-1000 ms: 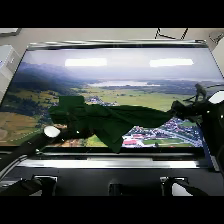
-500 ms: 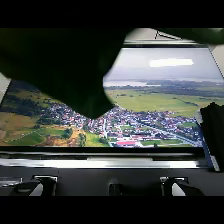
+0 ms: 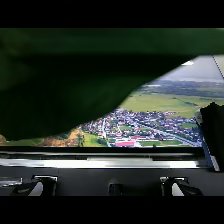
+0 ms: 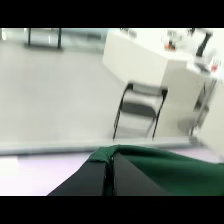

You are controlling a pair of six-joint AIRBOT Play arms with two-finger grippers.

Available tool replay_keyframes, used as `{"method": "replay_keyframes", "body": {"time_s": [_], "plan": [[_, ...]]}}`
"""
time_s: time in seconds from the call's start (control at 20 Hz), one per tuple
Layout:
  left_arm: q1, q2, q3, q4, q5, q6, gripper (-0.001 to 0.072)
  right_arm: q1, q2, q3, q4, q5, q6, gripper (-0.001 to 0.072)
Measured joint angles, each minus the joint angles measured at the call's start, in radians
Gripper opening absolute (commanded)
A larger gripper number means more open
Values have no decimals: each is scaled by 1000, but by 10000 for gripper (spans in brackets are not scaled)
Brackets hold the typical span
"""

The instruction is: Fold the clothes and pants, and hang the long-sleeved shirts on hangers.

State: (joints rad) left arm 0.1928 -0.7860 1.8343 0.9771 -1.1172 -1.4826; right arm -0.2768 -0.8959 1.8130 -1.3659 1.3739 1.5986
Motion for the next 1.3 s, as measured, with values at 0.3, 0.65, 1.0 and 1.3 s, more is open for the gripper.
{"method": "replay_keyframes", "body": {"time_s": [0.3,0.65,1.0,1.3], "plan": [[-50,-14,-379,6,-191,8,23,0,-9,-336,-4,286,17,41],[-285,-146,-877,-7,188,40,23,-1,-60,-807,-6,56,66,41],[-347,-405,-936,-14,407,42,110,-1,-274,-882,20,-206,187,511],[-248,-486,-756,-24,399,43,708,-1,-372,-703,83,-336,199,689]]}}
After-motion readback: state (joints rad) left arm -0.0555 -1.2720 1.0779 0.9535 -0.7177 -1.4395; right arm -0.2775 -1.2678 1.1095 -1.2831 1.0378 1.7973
